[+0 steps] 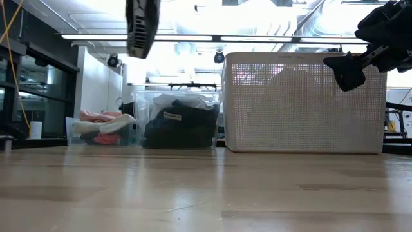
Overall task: Pick & Place Cloths
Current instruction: Put the gray boxer into the left transparent bin
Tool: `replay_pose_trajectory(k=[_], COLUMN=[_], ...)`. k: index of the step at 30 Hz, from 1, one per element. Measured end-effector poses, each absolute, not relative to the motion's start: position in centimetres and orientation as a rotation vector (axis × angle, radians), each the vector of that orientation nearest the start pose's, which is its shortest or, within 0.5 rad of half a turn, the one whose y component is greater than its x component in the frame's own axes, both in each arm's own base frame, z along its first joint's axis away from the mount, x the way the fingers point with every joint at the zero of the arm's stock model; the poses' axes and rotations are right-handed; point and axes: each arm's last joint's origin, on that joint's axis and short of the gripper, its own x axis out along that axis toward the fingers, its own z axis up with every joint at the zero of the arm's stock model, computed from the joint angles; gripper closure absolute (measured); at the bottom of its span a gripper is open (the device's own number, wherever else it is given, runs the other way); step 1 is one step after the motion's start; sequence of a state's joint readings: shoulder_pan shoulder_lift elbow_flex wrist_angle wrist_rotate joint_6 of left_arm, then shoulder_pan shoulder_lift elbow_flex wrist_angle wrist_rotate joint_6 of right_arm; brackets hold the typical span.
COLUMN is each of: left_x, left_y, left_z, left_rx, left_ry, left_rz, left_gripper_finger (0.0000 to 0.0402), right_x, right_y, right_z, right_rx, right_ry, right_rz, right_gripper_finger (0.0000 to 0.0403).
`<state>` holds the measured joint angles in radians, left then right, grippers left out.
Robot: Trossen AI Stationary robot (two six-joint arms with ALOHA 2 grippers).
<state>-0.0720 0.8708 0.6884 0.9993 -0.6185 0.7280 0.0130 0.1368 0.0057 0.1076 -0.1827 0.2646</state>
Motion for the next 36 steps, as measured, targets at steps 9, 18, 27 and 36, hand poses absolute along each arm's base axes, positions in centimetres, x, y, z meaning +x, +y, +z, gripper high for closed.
replay_pose_trajectory(k=[9, 18, 27, 36], left_x=[18.8, 24.2, 29.2, 31.1], left_y=[6.2, 10.9, 14.4, 16.7], left_z=[37.4, 39.7, 40.6, 35.9], left_rx=[0.181, 0.081, 0.025, -0.114], left_ry=[-0.536, -0.142, 0.162, 0.391], left_rz=[0.968, 1.026, 1.071, 1.077], left_gripper_finger=[0.0376, 0.0376, 0.0376, 0.0376], right_x=[10.5, 10.5, 10.5, 10.5], right_y=[0.7, 0.7, 0.7, 0.7], right_z=[16.5, 16.5, 16.5, 16.5], right_rx=[0.266, 0.266, 0.266, 0.266], right_ry=[0.049, 0.049, 0.049, 0.049], right_rz=[0.191, 0.192, 0.192, 0.192], right_gripper_finger=[0.0085, 0.0085, 0.0085, 0.0085])
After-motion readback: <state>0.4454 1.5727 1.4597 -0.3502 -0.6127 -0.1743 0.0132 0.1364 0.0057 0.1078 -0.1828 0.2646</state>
